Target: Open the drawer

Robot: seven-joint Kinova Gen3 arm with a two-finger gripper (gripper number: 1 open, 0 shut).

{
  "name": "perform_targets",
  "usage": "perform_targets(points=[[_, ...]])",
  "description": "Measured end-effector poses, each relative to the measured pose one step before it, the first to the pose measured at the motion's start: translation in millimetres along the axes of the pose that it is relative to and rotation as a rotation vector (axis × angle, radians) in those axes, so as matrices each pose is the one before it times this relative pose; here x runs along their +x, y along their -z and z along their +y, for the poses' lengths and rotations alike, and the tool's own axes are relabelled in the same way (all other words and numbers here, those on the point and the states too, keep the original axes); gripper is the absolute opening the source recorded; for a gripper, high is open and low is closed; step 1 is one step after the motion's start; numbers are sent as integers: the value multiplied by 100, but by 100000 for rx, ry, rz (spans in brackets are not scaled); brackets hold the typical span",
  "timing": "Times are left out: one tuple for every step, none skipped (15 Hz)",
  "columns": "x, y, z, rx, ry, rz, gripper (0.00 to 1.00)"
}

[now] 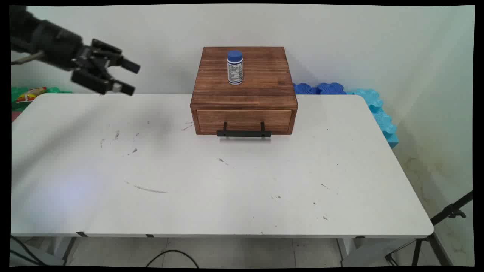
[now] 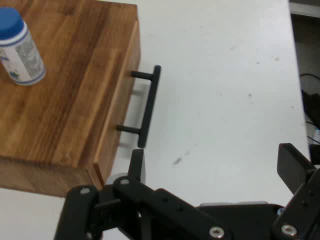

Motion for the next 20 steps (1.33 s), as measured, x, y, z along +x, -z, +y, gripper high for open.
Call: perform_targets(points=[[954, -969, -117, 989, 57, -954, 100], [1109, -1076, -98, 1127, 205, -1191, 100], [1089, -996, -38, 966, 18, -1220, 100], [1415, -1318, 32, 874, -588, -1674, 100], [1529, -1412, 108, 760, -906, -1839, 100], [1397, -1315, 110, 572, -982, -1882, 100], [909, -933, 78, 382, -840, -1511, 100], [1307, -1384, 72, 560, -1278, -2311, 100], [1302, -1582, 65, 586, -1646, -2999, 100], [1195, -1579, 25, 656, -1637, -3084, 100], [929, -1333, 14, 463, -1320, -2685, 100], [1002, -1589, 54, 351, -1615, -3124, 100], [997, -1751, 55, 270, -1774, -3659, 100], [600, -1068, 43, 100, -1084, -2300, 100], [415, -798, 47, 16, -784, -1755, 100], [644, -1252, 87, -15, -1234, -2738, 100], [623, -1259, 96, -138, -1253, -2588, 100], [565, -1240, 82, -174, -1126, -2502, 100], [526, -1005, 44, -192, -993, -1963, 100], [494, -1087, 58, -251, -1042, -2217, 100]])
